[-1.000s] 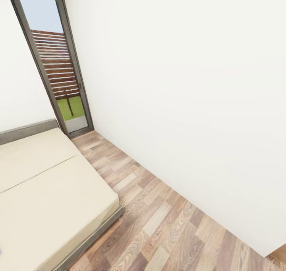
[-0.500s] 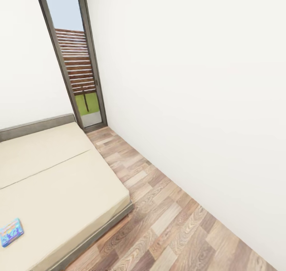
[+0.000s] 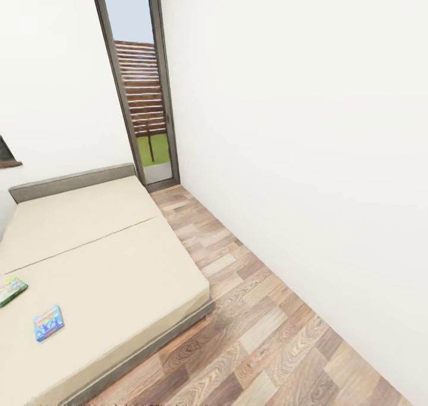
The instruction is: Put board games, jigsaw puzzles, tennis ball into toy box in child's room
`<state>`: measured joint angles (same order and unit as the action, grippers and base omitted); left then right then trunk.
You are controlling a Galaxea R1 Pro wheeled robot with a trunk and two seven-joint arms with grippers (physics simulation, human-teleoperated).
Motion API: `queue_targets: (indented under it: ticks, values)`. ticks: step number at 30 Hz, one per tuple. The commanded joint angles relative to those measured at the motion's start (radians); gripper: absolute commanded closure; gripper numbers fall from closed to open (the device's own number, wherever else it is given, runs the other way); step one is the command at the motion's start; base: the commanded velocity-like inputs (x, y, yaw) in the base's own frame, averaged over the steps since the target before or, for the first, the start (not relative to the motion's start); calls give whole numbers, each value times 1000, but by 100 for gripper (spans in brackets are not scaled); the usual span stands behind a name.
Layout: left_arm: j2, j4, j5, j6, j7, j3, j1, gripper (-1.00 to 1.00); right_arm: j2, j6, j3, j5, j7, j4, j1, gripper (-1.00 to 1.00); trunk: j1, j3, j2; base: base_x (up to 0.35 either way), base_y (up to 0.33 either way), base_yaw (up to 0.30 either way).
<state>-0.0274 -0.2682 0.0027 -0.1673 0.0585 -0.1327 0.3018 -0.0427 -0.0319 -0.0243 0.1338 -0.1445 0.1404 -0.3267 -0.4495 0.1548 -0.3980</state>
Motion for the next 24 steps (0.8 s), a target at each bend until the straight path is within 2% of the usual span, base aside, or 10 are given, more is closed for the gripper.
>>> queue_targets:
  ticks: [1, 13, 24]
  values:
    - [-1, -2, 0, -6, 1, -6, 0, -100, -1, -3, -2, 6, -3, 2, 0, -100, -1, 3, -2, 0, 0, 238]
    - [-2, -2, 3, 36, 0, -4, 0, -100, -1, -3, -2, 6, -3, 2, 0, -100, -1, 16, -2, 0, 0, 238]
    - [-2, -3, 0, 40, 0, -1, 0, -100, -2, -3, -2, 6, -3, 2, 0, -100, -1, 27, -2, 0, 0, 238]
